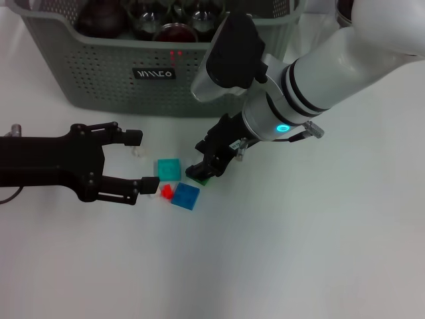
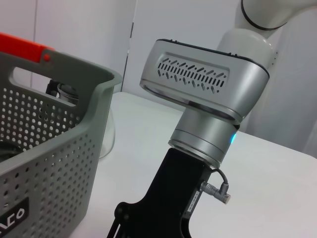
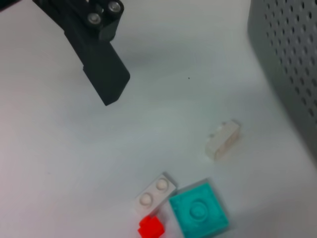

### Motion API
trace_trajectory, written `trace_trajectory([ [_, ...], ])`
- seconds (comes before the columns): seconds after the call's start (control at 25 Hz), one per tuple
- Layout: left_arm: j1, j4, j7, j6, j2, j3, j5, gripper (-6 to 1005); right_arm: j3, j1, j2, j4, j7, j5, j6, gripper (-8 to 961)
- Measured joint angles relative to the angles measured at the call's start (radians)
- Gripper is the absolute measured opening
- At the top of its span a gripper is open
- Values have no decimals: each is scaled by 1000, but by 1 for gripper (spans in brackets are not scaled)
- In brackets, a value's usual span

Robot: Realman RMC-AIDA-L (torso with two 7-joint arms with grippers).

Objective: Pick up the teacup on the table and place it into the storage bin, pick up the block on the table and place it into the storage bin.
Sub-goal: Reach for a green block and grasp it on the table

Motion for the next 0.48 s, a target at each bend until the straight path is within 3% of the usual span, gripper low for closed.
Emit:
trace_trajectory([
  [0.48,-7,-25,10,-16,2,0,0,949,-77,-8,2,8,1,62,50,543],
])
